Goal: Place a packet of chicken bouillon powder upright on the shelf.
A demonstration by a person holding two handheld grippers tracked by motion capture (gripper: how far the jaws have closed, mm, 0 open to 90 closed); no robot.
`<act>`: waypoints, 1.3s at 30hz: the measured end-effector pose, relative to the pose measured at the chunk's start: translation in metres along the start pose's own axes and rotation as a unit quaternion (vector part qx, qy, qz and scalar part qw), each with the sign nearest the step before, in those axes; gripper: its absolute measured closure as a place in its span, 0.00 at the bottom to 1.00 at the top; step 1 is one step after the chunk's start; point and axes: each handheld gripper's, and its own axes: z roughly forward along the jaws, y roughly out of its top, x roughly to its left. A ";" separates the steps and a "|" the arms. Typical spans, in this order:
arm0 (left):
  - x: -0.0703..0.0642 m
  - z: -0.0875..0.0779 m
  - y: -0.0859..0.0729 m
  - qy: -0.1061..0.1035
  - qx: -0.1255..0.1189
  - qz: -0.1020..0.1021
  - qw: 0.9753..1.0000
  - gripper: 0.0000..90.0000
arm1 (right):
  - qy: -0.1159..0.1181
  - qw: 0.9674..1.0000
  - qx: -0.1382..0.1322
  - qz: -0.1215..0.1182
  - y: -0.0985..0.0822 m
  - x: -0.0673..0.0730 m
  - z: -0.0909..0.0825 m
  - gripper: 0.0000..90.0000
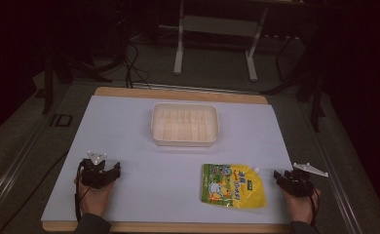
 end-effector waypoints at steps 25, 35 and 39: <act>-0.016 -0.007 -0.004 -0.079 -0.019 0.057 0.995 0.61 | 0.149 0.987 0.052 0.030 -0.020 0.028 -0.019 0.52; -0.019 -0.006 -0.004 -0.081 -0.013 0.066 0.994 0.60 | 0.204 0.974 0.078 0.055 -0.019 0.032 -0.011 0.63; -0.022 -0.006 -0.004 -0.085 -0.011 0.074 0.994 0.61 | 0.223 0.969 0.090 0.060 -0.016 0.035 -0.007 0.66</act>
